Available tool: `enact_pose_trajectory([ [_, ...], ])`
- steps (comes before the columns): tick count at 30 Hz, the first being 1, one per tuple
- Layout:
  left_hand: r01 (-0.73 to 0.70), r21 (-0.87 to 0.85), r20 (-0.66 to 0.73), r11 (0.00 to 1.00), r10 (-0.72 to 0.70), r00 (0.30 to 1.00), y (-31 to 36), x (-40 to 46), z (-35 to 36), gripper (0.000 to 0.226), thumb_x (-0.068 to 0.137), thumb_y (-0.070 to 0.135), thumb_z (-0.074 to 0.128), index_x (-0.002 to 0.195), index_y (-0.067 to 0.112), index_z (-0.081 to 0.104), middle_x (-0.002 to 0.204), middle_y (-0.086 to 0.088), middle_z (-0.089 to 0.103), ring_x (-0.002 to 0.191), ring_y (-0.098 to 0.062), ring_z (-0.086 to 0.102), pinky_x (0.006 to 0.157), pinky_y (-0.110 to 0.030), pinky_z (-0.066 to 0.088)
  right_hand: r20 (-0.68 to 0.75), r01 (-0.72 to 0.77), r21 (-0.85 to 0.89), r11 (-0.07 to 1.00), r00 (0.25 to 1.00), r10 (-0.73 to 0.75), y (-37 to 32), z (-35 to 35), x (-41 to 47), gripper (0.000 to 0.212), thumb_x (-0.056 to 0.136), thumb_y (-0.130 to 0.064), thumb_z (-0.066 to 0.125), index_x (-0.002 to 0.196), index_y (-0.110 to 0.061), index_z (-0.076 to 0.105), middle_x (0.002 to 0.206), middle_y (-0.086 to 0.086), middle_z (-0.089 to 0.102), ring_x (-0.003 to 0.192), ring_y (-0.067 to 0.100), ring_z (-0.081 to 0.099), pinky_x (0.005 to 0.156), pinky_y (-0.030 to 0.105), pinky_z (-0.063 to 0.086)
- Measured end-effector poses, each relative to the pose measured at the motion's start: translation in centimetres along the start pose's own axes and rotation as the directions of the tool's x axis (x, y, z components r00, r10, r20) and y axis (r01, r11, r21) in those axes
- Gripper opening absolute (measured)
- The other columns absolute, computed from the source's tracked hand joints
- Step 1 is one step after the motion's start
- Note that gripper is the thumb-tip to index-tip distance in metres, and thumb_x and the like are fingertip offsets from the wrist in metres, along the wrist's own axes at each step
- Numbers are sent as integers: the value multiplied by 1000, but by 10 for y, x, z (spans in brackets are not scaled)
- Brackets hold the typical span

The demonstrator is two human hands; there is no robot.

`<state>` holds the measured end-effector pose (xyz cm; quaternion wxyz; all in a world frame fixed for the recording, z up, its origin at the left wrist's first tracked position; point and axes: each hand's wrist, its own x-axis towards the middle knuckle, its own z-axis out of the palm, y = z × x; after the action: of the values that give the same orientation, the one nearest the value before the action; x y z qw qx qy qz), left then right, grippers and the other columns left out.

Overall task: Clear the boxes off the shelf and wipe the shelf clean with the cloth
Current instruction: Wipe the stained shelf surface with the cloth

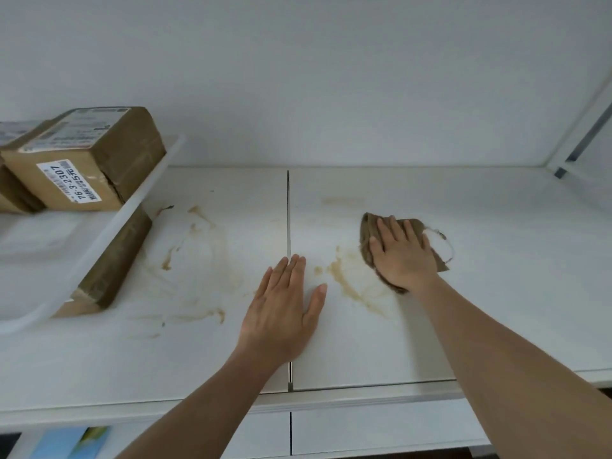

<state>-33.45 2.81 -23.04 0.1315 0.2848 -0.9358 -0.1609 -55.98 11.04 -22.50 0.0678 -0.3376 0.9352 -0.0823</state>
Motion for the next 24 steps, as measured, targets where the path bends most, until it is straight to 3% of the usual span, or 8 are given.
enact_pose_trajectory([
  [3,-9,-1,7,1000,9,1000,1,-1,-2,84,83,66,-2,153,19,6,160,4,10,146,-6,-1,113,-20,-10,-8,130,-9,992,992,-130,-12,3,-27,57,102,-48,11,155,-30,5,163,-10,-5,149,14,-7,120,41,-4],
  [7,-4,-23,5,1000,4,1000,5,-3,-6,65,98,53,17,153,18,9,160,3,11,146,-6,-1,112,-19,-11,-7,228,-4,974,974,-228,24,-2,-62,57,101,-52,15,155,-35,6,161,-16,-3,148,7,-7,121,36,-4],
  [12,-1,-33,-27,999,0,1000,7,-5,-7,64,98,51,18,152,17,13,159,2,16,147,-8,2,113,-18,-9,-83,-158,-10,987,984,156,86,-11,-72,60,99,-53,11,155,-32,7,163,-8,-2,150,14,-5,121,43,-2],
  [15,4,-51,-34,999,-6,999,7,-4,-7,64,98,51,19,152,16,15,159,2,18,147,-10,4,115,-22,-3,-137,-229,-10,973,964,226,70,-4,-74,62,99,-50,12,156,-26,9,163,-2,1,150,20,-2,120,45,-1],
  [18,-5,-60,-66,998,1,998,8,-5,-8,63,98,50,20,149,13,23,156,-2,27,146,-14,11,117,-27,6,-145,-68,-21,997,987,64,38,6,-90,61,100,-48,13,156,-23,11,163,-2,3,150,19,0,121,43,0],
  [21,-23,-60,-191,998,11,982,10,-9,-8,61,97,46,23,142,7,36,146,-12,41,142,-23,26,114,-35,22,-106,101,-13,995,989,-102,14,13,-115,63,98,-51,7,155,-24,8,163,-5,0,150,16,-4,122,39,-3],
  [24,-10,-70,-171,998,-2,985,17,-16,-9,52,99,35,30,142,7,35,147,-11,39,142,-22,23,114,-41,27,-70,215,-11,976,974,-216,20,12,-135,70,93,-57,0,155,-27,8,163,-8,-2,149,10,-7,121,34,-5],
])
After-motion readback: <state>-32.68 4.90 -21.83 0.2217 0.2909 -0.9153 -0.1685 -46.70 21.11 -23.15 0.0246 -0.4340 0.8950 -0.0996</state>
